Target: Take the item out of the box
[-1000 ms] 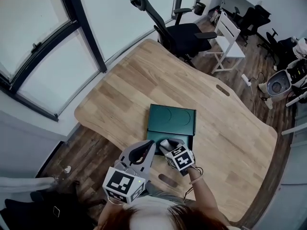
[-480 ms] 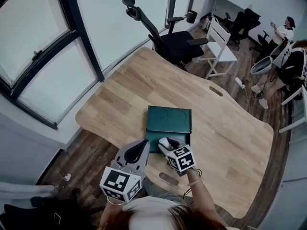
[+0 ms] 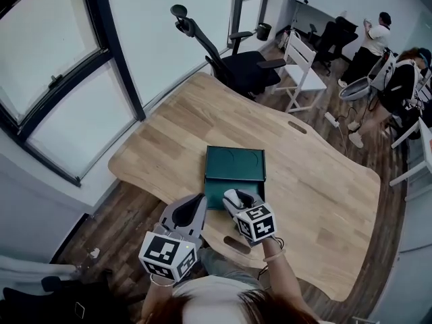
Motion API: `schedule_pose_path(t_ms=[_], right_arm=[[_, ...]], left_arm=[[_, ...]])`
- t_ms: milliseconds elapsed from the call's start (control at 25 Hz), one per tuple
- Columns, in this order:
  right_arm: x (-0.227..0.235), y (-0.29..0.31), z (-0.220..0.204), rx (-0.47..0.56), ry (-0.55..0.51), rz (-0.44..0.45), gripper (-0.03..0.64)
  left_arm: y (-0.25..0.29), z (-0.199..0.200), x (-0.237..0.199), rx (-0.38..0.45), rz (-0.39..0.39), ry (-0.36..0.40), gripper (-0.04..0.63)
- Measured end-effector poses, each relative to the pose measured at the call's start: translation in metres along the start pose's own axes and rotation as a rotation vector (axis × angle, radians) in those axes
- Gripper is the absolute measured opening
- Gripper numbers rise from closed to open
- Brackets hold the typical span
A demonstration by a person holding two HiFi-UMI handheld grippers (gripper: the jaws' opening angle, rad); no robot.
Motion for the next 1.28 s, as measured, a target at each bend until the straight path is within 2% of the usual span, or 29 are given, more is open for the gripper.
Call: schedule_pose_path(t_ms=[360, 1280], right_arm=[[-0.031, -0.041, 0.008, 0.116, -0.027, -0.039, 0.190], [-0.100, -0.126, -0.007, 0.264, -0.068, -0.070, 0.190]], left_arm=[[-0.042, -0.006, 0.027, 0.024, -0.009, 0.013, 0.008], [-0.132, -0.021, 0.083, 0.066, -0.010, 0.030, 0.008]])
Point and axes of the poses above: the fingertips, and each gripper's own axes: y forward along the fingers, x to its right, z out of its top, the point moved 6 cm from there along -y, backward along the fingers, and after that the axes turned 4 degrees about z, right-handed, at the moved point
